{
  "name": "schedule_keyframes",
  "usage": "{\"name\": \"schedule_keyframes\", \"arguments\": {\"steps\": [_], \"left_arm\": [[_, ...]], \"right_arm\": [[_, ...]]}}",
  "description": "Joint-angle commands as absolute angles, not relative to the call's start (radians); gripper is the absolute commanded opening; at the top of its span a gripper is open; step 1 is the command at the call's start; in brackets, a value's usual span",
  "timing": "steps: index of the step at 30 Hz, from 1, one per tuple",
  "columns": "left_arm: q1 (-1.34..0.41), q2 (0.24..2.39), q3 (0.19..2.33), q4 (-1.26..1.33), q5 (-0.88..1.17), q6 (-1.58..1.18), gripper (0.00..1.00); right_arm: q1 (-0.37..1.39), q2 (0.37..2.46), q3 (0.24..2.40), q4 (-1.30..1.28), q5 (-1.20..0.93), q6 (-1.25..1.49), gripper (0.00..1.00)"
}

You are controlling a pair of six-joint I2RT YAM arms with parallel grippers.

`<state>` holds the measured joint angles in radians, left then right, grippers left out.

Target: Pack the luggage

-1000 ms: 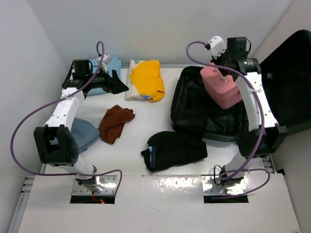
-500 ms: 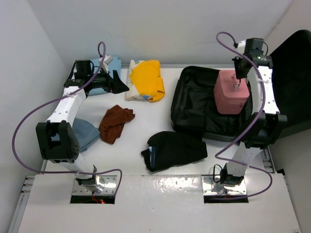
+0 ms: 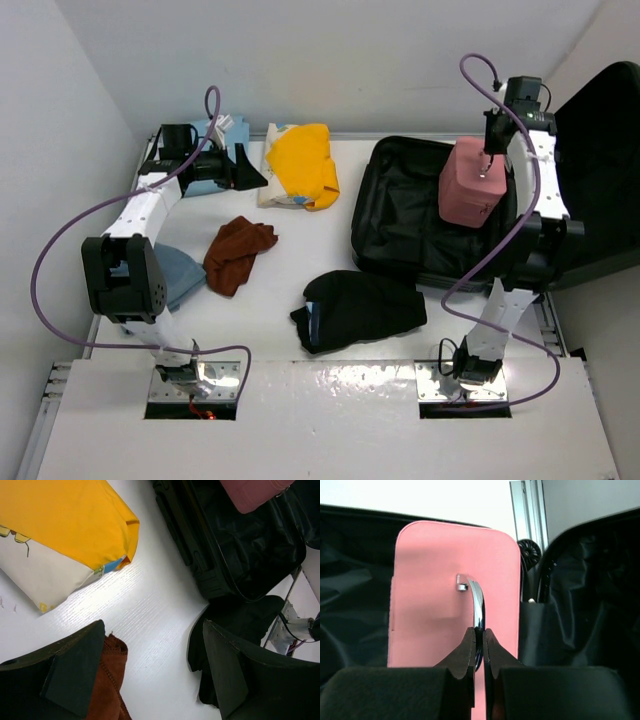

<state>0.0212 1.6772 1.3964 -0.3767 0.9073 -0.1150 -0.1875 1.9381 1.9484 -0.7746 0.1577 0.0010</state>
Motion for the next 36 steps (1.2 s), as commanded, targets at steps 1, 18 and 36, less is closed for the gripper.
{"name": "schedule_keyframes", "arguments": {"steps": [1,18,36], "left_arm": [[0.023,1.672,1.439,-0.342,0.930,-0.127,0.84],[0.023,1.703,1.457,-0.324,0.902,-0.146,0.84],[-0.018,1.672,1.405,-0.360,0.867,-0.031,0.88]], "right_arm": [[-0.189,1.948,2.023,-0.649,0.189,0.025,0.00],[-0.189,1.993,2.025,-0.546,0.186,0.008,0.00],[-0.167,1.710,1.700,-0.428,0.080,-0.037,0.13]]}}
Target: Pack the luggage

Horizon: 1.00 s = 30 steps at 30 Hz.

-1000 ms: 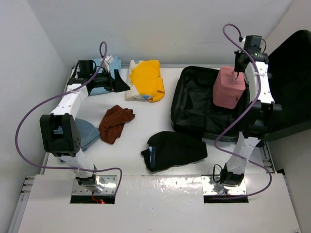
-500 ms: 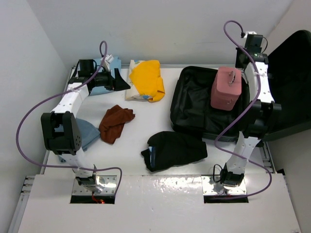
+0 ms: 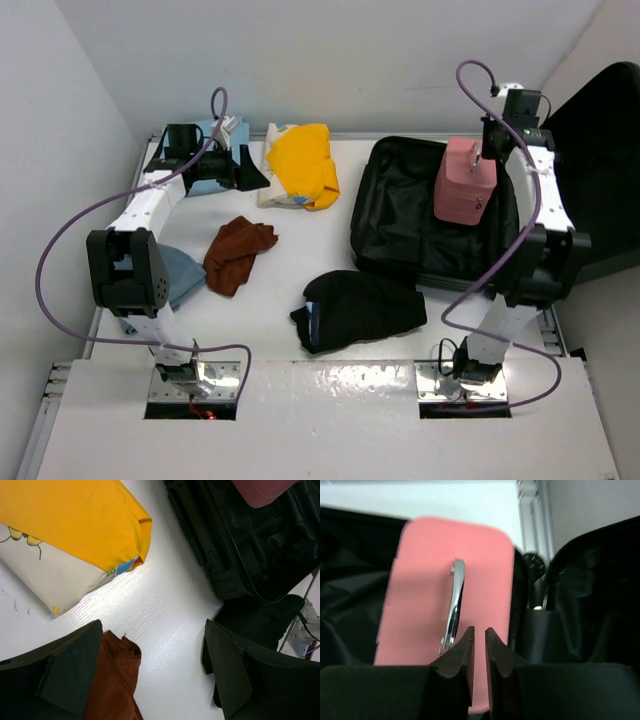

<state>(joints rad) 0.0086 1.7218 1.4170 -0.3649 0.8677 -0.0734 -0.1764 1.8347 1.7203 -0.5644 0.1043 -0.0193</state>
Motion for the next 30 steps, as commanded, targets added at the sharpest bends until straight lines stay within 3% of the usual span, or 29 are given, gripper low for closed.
{"name": "schedule_keyframes", "arguments": {"steps": [1,5,13,23,30], "left_arm": [[-0.018,1.672,1.405,-0.360,0.858,-0.031,0.88],[-0.028,1.663,1.405,-0.370,0.847,-0.021,0.88],[-0.028,1.654,1.396,-0.370,0.856,-0.021,0.88],[0.002,1.644,1.387,-0.370,0.908,-0.040,0.88],[0.011,1.663,1.397,-0.370,0.908,-0.049,0.88]], "right_arm": [[-0.147,1.703,1.698,-0.414,0.093,-0.041,0.11],[-0.118,1.692,1.713,-0.347,0.166,-0.063,0.01],[-0.146,1.836,1.851,-0.517,-0.084,0.141,0.00],[-0.402,2.069,1.907,-0.696,-0.544,0.448,0.00],[-0.434,2.072,1.885,-0.699,-0.557,0.431,0.00]]}}
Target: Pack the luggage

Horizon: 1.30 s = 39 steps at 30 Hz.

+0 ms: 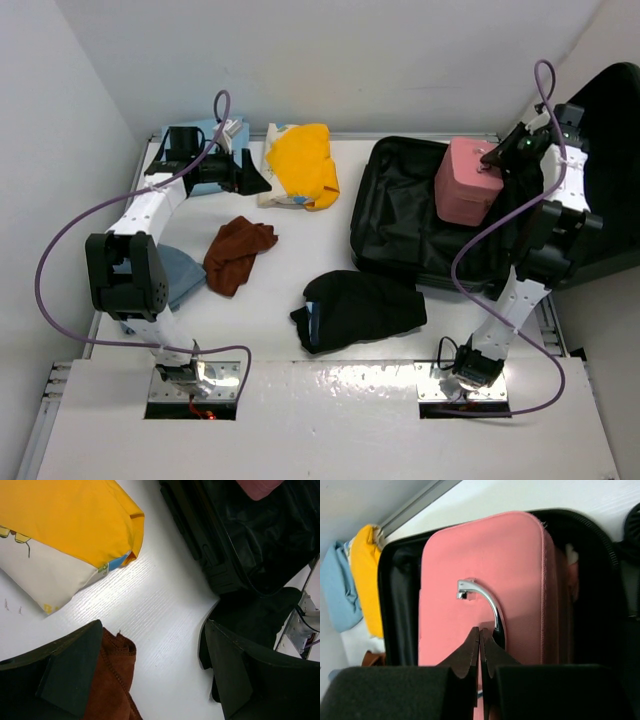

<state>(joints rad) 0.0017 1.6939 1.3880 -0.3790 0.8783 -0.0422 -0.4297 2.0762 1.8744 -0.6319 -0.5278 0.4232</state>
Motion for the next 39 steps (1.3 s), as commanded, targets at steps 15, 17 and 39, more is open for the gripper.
{"name": "schedule_keyframes", "arguments": {"steps": [15,17,39], "left_arm": [[0.011,1.679,1.494,-0.382,0.417,-0.132,0.92],[0.011,1.719,1.561,-0.408,0.262,-0.173,0.95],[0.156,2.193,1.925,-0.816,0.258,1.095,0.98]], "right_arm": [[-0.160,1.757,1.957,-0.811,-0.623,-0.030,0.81],[-0.067,1.689,1.843,-0.799,-0.514,-0.109,0.84],[0.029,1.586,1.649,-0.811,-0.423,-0.172,0.89]]}}
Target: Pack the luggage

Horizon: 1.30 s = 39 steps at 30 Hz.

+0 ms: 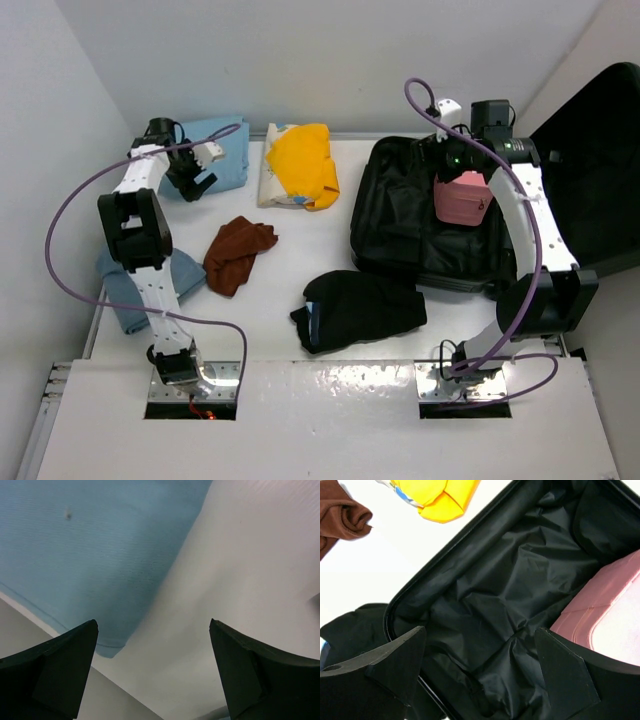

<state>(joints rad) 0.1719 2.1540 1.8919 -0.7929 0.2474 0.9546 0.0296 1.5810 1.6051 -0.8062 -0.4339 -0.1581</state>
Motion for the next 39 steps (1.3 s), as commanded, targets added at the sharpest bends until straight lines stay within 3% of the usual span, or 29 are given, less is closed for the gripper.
{"name": "schedule_keyframes", "arguments": {"steps": [1,12,18,23,26,27,28,34,39], "left_arm": [[0.156,2.206,1.925,-0.795,0.246,1.104,0.98],[0.156,2.275,1.807,-0.439,0.147,1.161,0.98],[0.147,2.310,1.798,-0.362,0.143,1.271,0.90],[0.147,2.321,1.819,-0.417,0.195,1.311,0.64],[0.135,2.312,1.839,-0.494,0.233,1.275,0.28],[0.123,2.281,1.839,-0.506,0.251,1.257,0.10],[0.114,2.261,1.830,-0.506,0.286,1.179,0.04],[0.046,2.155,1.933,-0.543,0.321,0.775,0.00],[-0.024,2.143,2.166,-0.641,0.399,0.422,0.00]], "right_arm": [[0.026,1.592,1.661,-0.815,-0.422,-0.170,0.89],[0.026,1.618,1.732,-0.876,-0.364,-0.186,0.89],[0.040,1.606,1.730,-0.881,-0.338,-0.190,0.89],[0.038,1.592,1.706,-0.879,-0.331,-0.198,0.84],[0.038,1.569,1.678,-0.871,-0.333,-0.196,0.83],[0.038,1.569,1.674,-0.867,-0.333,-0.189,0.82],[0.029,1.554,1.666,-0.858,-0.331,-0.180,0.82],[-0.034,1.534,1.663,-0.839,-0.336,-0.091,0.82],[-0.100,1.540,1.687,-0.856,-0.363,-0.031,0.82]]}}
